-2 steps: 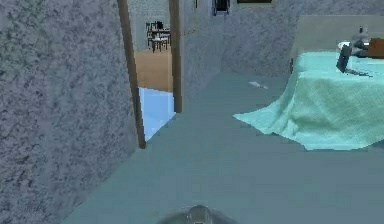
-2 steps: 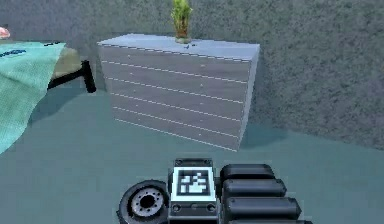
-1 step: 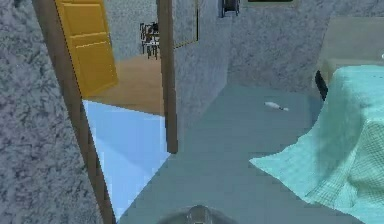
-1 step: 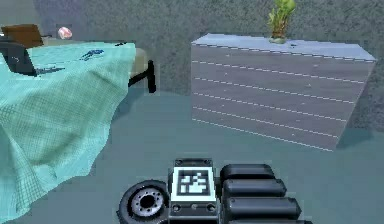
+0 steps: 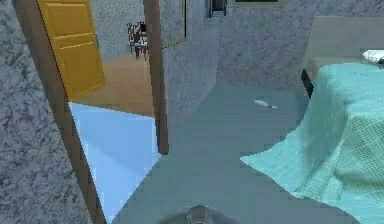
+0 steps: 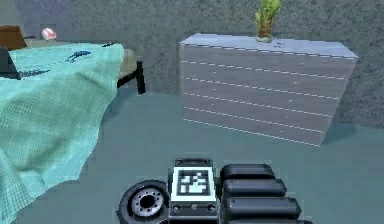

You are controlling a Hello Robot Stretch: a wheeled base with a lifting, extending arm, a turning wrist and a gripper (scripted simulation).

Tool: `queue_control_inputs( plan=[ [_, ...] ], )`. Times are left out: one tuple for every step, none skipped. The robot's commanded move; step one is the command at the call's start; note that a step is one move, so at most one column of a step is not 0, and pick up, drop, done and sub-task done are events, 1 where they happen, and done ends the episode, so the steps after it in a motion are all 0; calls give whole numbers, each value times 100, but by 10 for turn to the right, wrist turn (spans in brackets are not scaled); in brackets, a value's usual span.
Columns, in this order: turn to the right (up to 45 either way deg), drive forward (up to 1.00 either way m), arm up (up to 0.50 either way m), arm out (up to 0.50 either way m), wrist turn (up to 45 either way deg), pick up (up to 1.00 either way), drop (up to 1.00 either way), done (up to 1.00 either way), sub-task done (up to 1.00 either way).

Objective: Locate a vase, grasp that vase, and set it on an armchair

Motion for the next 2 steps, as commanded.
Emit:
queue_control_inputs(
  plan=[
    [0, 70, 0, 0, 0, 0, 0, 0, 0],
    [-120, 0, 0, 0, 0, 0, 0, 0, 0]
  ],
)
